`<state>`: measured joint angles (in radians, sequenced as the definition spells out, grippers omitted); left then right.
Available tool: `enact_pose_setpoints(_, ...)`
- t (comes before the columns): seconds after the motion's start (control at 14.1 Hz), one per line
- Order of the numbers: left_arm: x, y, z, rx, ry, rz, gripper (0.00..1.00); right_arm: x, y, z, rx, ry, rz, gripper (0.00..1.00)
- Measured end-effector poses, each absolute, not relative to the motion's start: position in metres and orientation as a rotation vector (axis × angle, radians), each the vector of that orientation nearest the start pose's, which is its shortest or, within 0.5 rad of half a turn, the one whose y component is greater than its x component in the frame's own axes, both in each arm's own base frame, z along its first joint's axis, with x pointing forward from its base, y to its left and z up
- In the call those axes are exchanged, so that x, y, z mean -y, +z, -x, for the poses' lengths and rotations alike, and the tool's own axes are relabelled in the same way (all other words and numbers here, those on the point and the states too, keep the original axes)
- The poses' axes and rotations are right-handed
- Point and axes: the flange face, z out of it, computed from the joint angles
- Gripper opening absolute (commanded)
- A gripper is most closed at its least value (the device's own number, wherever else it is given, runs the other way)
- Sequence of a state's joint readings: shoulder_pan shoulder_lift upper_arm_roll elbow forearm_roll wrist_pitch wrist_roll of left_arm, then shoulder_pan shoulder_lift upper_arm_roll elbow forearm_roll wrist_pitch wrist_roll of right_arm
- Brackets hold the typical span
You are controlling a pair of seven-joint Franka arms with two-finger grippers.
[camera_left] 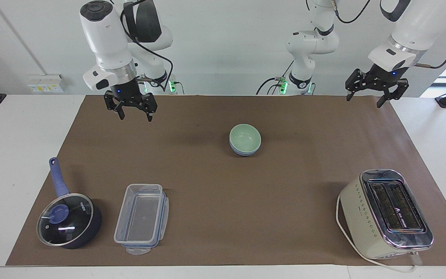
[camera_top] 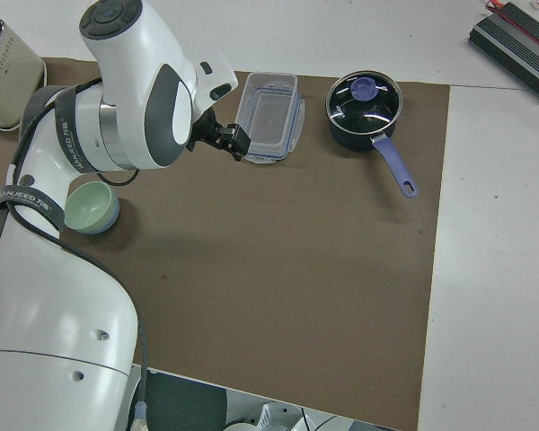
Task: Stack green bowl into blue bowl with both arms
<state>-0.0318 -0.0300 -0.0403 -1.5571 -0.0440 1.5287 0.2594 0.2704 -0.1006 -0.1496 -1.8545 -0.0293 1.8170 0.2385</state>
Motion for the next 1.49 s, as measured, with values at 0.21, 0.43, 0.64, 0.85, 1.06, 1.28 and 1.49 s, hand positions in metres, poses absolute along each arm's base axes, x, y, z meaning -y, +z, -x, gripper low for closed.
enact_pose_setpoints(0.21,0.047,0.644,-0.539,-0.538,-0.008,3.138,1.0,-0.016,0.56,-0.528,-0.183,0.015,3.15,1.0)
enact_pose_setpoints(0.43,0.048,0.644,-0.539,-0.54,-0.008,3.138,1.0,0.029,0.555,-0.521,-0.202,0.098,3.148,1.0)
enact_pose_setpoints(0.64,0.048,0.644,-0.539,-0.539,-0.008,3.138,1.0,0.071,0.557,-0.517,-0.179,0.102,3.143,1.0)
enact_pose_setpoints(0.85,0.048,0.644,-0.539,-0.539,-0.008,3.138,1.0,0.074,0.58,-0.52,-0.166,0.023,3.147,1.0)
enact_pose_setpoints(1.06,0.048,0.644,-0.539,-0.538,-0.008,3.138,1.0,0.055,0.618,-0.523,-0.177,-0.078,3.138,1.0)
enact_pose_setpoints(1.28,0.048,0.644,-0.539,-0.538,-0.009,3.138,1.0,0.044,0.664,-0.515,-0.2,-0.113,3.132,1.0)
enact_pose_setpoints(1.49,0.048,0.644,-0.539,-0.538,-0.009,3.138,1.0,0.037,0.666,-0.512,-0.177,-0.078,3.133,1.0)
